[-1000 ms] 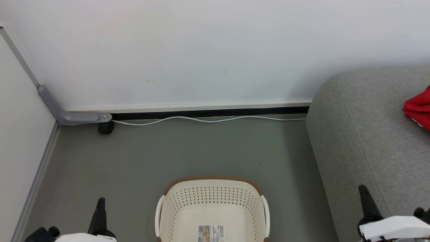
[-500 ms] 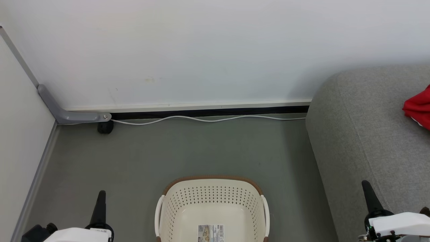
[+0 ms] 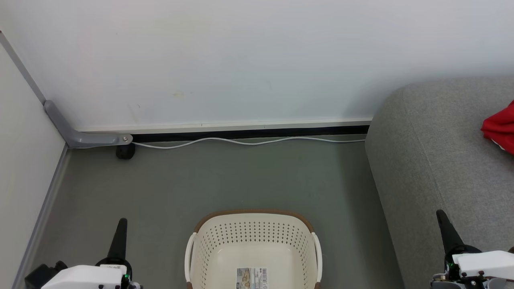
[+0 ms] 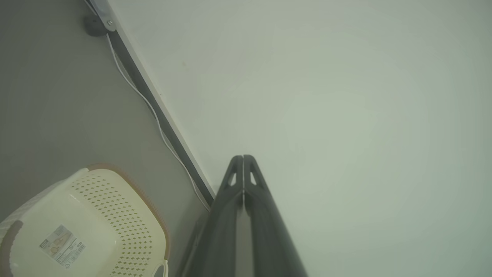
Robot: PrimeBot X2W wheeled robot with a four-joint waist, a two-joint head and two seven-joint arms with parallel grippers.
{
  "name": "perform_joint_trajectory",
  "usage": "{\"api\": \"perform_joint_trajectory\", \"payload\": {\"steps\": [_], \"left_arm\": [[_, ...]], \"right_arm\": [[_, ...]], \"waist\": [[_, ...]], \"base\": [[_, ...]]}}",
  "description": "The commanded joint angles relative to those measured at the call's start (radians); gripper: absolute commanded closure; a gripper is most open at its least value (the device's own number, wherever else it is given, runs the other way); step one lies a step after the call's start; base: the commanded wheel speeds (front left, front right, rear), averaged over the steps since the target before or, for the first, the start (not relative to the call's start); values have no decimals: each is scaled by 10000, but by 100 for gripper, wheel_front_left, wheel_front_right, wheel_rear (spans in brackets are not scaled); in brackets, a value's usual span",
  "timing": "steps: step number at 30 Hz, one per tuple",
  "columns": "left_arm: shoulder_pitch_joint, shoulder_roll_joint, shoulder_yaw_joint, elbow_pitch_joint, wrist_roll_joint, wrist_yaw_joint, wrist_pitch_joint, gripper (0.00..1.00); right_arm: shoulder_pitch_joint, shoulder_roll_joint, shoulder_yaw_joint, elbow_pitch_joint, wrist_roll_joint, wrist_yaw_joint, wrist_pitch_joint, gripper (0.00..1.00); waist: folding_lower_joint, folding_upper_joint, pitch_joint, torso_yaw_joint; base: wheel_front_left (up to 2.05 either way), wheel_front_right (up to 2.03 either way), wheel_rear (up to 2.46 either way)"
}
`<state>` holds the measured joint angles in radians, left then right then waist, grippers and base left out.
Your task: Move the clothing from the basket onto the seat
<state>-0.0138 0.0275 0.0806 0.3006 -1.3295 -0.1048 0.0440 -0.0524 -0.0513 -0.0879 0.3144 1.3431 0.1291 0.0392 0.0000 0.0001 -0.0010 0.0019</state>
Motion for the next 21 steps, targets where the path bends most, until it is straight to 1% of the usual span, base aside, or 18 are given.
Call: {"api": "perform_joint_trajectory", "payload": {"steps": [1,21], "left_arm": [[-605,189,271,-319,-269,-107,45,100],[-913,224,327,-529,-2561,-245,634,100]], "right_arm": [[-452,-72,122,-347,253,13,95,100],[-546,3,-227,-664,2434,15,684,100]], "waist": [[0,-1,1,-1],[0,-1,37,-17]], "base": [[0,0,0],[0,0,0]]}}
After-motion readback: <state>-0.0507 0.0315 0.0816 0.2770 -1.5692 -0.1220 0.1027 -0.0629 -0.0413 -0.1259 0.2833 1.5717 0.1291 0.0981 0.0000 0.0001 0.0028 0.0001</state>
